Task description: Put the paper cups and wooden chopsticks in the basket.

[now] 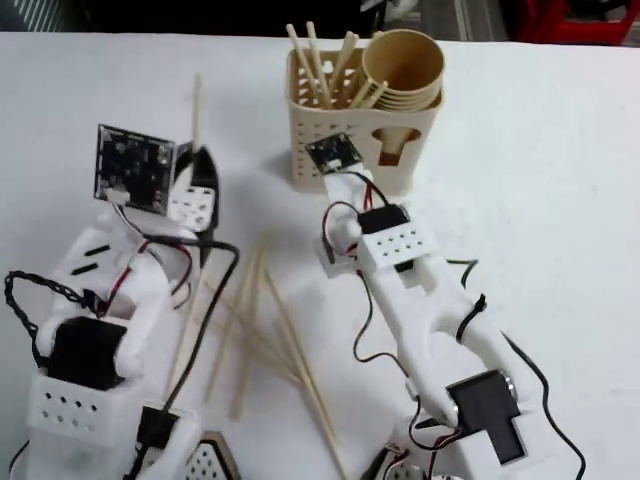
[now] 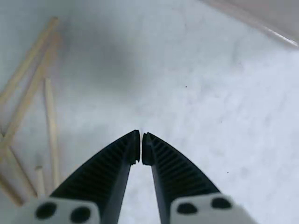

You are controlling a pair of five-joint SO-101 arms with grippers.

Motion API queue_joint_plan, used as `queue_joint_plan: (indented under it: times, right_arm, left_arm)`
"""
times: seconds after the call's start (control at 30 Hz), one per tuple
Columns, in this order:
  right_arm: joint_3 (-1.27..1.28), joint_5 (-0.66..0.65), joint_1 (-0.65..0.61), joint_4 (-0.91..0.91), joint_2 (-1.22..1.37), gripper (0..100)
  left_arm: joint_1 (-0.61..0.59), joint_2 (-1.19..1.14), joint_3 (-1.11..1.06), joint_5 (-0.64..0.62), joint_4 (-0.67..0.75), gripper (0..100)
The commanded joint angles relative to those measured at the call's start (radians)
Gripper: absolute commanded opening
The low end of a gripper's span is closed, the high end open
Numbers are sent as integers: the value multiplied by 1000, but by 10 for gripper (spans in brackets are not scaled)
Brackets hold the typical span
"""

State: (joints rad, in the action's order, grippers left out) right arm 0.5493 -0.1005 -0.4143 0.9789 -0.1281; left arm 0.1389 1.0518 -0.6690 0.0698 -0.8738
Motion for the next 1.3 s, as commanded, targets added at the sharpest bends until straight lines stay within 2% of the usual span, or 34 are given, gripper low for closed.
queue_joint_plan:
  times: [0.0,0.37,0.6,1.0,1.27]
  right_arm:
    - [18,3,8,-45,-42,18]
    - [52,3,10,-99,-35,18]
    - [52,3,8,-99,-35,18]
    - [52,2,5,-99,-35,18]
    - [52,-3,7,-99,-35,18]
  left_arm:
    - [99,-27,86,3,69,23]
    - [117,-432,483,5,98,23]
    - [137,-641,687,-5,318,23]
    - [223,-869,720,-2,740,23]
    - [219,-1021,720,5,858,23]
